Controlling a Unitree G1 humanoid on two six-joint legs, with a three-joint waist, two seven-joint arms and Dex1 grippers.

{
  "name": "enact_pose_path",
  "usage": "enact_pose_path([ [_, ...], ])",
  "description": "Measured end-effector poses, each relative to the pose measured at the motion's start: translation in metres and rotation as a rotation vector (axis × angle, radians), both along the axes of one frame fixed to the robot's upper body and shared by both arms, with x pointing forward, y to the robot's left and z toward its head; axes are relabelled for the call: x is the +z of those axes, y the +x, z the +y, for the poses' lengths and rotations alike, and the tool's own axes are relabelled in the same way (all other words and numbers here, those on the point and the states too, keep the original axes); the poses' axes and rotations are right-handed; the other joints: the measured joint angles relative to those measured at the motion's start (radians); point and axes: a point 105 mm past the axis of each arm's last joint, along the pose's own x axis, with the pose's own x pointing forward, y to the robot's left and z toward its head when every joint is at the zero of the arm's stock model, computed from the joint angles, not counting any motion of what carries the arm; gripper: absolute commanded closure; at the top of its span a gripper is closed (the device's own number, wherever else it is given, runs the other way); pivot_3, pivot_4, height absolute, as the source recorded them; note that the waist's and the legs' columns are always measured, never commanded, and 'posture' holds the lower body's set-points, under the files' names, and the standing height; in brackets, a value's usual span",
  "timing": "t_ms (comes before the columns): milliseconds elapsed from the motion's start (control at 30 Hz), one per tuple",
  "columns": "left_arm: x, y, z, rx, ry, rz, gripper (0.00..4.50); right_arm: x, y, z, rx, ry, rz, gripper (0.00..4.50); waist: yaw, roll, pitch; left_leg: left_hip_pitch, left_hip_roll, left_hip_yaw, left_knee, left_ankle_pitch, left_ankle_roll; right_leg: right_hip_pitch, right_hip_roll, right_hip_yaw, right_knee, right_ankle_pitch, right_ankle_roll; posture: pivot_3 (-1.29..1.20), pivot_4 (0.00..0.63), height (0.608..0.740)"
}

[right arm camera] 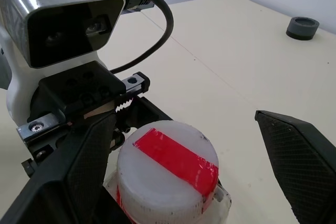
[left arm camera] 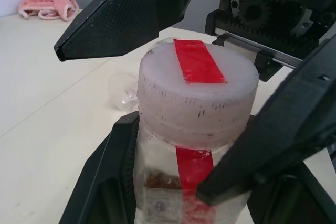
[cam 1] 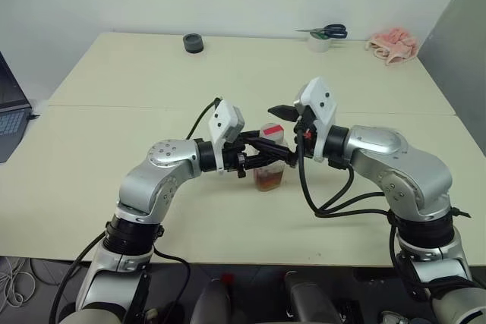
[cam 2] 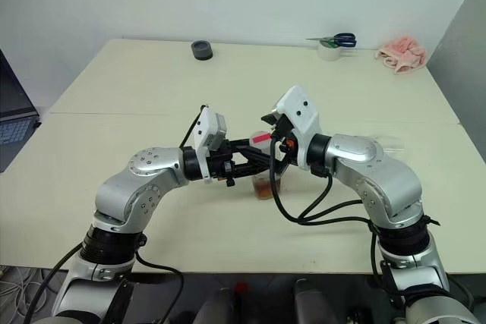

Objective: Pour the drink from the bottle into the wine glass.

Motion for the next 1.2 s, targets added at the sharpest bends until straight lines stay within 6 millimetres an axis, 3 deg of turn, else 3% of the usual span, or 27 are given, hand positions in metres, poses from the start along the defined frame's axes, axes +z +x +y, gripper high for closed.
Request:
enact_pose_path([
  [300,-0.002,0.000,0.004,0.007,0.017,0.001,2.33,-0.006,0.000,-0.018,0.021,0.008,0.059,0.00,0.000,0.000,0.000,0.000,0.000,0.000,0.000,0.000,0.000,0.000,0.000,0.000,0.000,0.000,0.000,0.00,0.150,0.740],
  [533,-0.006,0.001,0.012,0.031,0.038,0.009,2.33,-0.009,-0.009,-0.050,0.031,0.019,0.110,0.00,0.001,0.000,0.000,0.000,0.000,0.000,0.000,0.000,0.000,0.000,0.000,0.000,0.000,0.000,0.000,0.00,0.150,0.740],
  [767,-0.006,0.000,0.013,0.030,0.041,0.006,2.33,0.006,-0.027,-0.023,0.160,0.042,0.052,0.00,-0.003,0.000,0.000,0.001,0.002,0.000,0.000,0.000,0.000,0.000,0.003,0.000,0.001,0.000,0.000,0.00,0.150,0.740],
  [933,-0.006,0.000,0.012,0.028,0.042,0.006,2.33,0.013,-0.024,-0.005,0.150,0.087,0.032,0.00,-0.002,0.000,0.000,0.000,0.001,0.000,0.000,0.000,0.000,0.000,0.002,0.000,0.000,0.000,0.000,0.00,0.150,0.740],
  [1200,0.001,-0.007,0.003,-0.007,0.037,-0.032,2.33,0.003,-0.012,0.008,0.094,0.085,0.063,0.00,-0.002,0.000,0.000,0.000,0.001,0.000,0.000,0.000,0.000,0.000,0.002,0.000,0.000,0.000,0.000,0.00,0.150,0.740],
])
